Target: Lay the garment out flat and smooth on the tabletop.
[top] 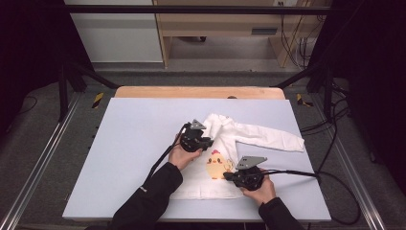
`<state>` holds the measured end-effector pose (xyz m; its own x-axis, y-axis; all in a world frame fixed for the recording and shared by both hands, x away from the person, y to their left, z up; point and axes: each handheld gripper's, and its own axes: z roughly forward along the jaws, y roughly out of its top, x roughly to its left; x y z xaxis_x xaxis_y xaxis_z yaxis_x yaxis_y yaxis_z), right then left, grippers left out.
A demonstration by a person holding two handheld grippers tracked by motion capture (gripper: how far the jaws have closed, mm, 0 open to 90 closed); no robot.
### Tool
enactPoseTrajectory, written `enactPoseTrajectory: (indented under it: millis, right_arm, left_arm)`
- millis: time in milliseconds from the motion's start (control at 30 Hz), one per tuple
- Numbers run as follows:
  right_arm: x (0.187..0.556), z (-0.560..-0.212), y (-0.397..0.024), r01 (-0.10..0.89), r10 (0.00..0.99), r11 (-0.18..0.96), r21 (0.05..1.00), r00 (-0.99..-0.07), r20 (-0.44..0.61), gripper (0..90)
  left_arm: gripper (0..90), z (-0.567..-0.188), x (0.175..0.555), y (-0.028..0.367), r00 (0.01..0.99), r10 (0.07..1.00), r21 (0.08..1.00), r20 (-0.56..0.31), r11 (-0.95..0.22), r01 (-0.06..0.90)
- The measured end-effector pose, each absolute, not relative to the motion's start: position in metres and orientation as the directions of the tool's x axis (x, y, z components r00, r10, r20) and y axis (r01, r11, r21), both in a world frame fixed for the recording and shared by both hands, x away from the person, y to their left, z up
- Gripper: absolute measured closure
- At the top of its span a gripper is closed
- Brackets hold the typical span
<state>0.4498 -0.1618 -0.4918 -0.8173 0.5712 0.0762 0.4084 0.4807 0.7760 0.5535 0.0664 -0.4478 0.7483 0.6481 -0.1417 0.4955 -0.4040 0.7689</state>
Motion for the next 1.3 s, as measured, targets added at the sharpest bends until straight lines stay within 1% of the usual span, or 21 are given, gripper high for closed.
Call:
enactPoseTrajectory:
  millis: [33, 167, 200, 333, 433, 567, 700, 833, 1067, 1233, 1300]
  right_arm:
    - [0.45, -0.492, -0.162, 0.408, 0.571, 0.481, 0.776, -0.817, 0.076, 90.0]
    - [0.45, -0.492, -0.162, 0.408, 0.571, 0.48, 0.777, -0.818, 0.076, 90.0]
    - [0.45, -0.492, -0.162, 0.408, 0.571, 0.48, 0.777, -0.818, 0.076, 90.0]
    - [0.45, -0.492, -0.162, 0.409, 0.571, 0.48, 0.776, -0.817, 0.077, 90.0]
    - [0.45, -0.492, -0.162, 0.409, 0.571, 0.48, 0.776, -0.817, 0.077, 90.0]
    - [0.45, -0.492, -0.162, 0.409, 0.571, 0.48, 0.776, -0.817, 0.077, 90.0]
    - [0.45, -0.492, -0.162, 0.408, 0.571, 0.48, 0.777, -0.817, 0.076, 90.0]
    - [0.45, -0.492, -0.162, 0.408, 0.571, 0.48, 0.776, -0.817, 0.077, 90.0]
    - [0.45, -0.492, -0.162, 0.408, 0.571, 0.48, 0.776, -0.817, 0.077, 90.0]
    - [0.45, -0.492, -0.162, 0.409, 0.571, 0.48, 0.776, -0.817, 0.077, 90.0]
    - [0.45, -0.492, -0.162, 0.408, 0.571, 0.48, 0.776, -0.817, 0.076, 90.0]
  left_arm:
    - [68.8, -0.441, 0.552, 0.071, 0.751, 0.648, 0.781, -0.128, -0.4, 0.479]
    - [48.8, -0.42, 0.55, 0.089, 0.745, 0.66, 0.822, -0.098, -0.368, 0.434]
    - [42.0, -0.417, 0.55, 0.093, 0.743, 0.663, 0.828, -0.088, -0.366, 0.425]
    - [23.4, -0.408, 0.556, 0.112, 0.696, 0.715, 0.839, -0.063, -0.34, 0.425]
    - [13.7, -0.409, 0.564, 0.125, 0.667, 0.742, 0.831, -0.066, -0.329, 0.449]
    - [5.7, -0.415, 0.573, 0.133, 0.628, 0.775, 0.811, -0.07, -0.323, 0.488]
    - [4.4, -0.422, 0.579, 0.135, 0.6, 0.798, 0.796, -0.052, -0.329, 0.507]
    - [4.3, -0.43, 0.586, 0.138, 0.58, 0.811, 0.786, -0.069, -0.314, 0.532]
    - [4.6, -0.444, 0.596, 0.141, 0.546, 0.837, 0.771, -0.046, -0.318, 0.552]
    - [9.6, -0.456, 0.601, 0.141, 0.519, 0.854, 0.745, -0.033, -0.325, 0.583]
    - [14.3, -0.46, 0.603, 0.142, 0.509, 0.86, 0.741, -0.037, -0.318, 0.592]
